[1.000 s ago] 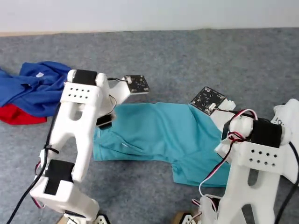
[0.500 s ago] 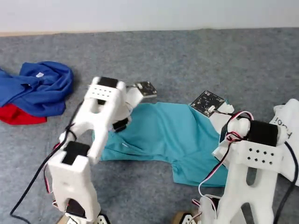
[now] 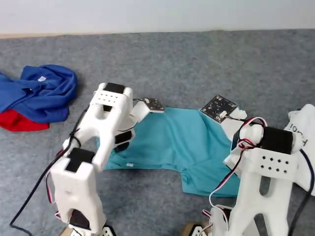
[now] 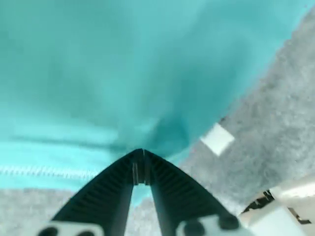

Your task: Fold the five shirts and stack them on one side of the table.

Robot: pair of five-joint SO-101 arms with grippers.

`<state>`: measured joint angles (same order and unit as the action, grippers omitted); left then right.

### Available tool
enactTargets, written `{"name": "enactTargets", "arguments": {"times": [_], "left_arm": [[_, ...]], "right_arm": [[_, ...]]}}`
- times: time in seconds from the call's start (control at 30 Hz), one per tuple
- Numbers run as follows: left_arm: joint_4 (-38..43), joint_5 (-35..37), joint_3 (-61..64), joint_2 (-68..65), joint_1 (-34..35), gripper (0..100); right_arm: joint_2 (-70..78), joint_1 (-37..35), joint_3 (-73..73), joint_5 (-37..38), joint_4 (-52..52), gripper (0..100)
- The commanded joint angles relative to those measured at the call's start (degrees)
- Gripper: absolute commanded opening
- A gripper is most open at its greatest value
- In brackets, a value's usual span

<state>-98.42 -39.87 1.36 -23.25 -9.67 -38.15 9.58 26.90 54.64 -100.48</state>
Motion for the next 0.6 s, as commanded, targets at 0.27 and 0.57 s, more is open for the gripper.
{"name": "enactTargets", "arguments": {"times": [0.27, 0.57], "left_arm": [[-2.0, -6.0, 16.2, 19.3, 0.4, 0], [7.8, -2.2, 12.4, 21.5, 0.2, 0]], "right_arm": [[-1.6, 0.2, -0.3, -0.5, -0.6, 23.3], [-1.6, 0.2, -0.3, -0.5, -0.5, 23.3]]}}
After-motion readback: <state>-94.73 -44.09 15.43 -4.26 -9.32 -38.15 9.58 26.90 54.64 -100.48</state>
